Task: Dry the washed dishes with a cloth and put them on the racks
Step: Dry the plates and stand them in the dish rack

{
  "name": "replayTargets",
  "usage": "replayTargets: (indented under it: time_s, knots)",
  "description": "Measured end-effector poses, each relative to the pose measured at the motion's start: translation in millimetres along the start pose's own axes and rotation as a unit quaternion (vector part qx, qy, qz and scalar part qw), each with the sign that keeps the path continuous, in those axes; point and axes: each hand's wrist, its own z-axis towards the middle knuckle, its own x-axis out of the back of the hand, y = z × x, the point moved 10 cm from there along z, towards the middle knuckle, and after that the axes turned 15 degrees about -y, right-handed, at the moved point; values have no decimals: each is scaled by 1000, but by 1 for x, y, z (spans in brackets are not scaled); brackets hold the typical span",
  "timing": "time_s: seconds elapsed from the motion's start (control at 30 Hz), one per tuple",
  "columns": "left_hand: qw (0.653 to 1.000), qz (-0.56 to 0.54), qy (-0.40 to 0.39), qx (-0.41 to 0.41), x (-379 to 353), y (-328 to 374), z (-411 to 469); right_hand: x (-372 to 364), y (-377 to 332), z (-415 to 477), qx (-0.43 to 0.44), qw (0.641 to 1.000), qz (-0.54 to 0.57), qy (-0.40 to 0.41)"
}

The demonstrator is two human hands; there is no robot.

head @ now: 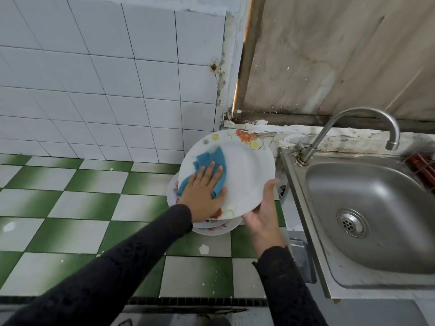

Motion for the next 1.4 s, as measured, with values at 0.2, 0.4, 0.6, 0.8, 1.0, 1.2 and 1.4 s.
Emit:
replayTargets:
  time_s: [0.2,0.4,0.6,0.8,1.0,1.2,1.4]
  knots:
    - [982,-124,-19,-138,0,73,0,-11,8,10,-20,998,-56,-20]
    - [999,24,29,11,41,-16,36,-14,3,5,-21,998,-53,-42]
    - [986,-165,-22,-34,-23,8,-4,-10,4,10,-24,996,-78,-46]
    - [965,-211,27,-150,17,74,3,-25,24,11,-22,995,-70,-75]
    - [995,-39,80,-54,71,21,44,-28,30,7,-61,993,-92,-45]
    - [989,-133,58,-23,52,-7,41,-27,28,6,-64,991,-98,-61]
    - [964,-171,-19,-205,17,88,-3,-11,14,15,-13,998,-49,-22]
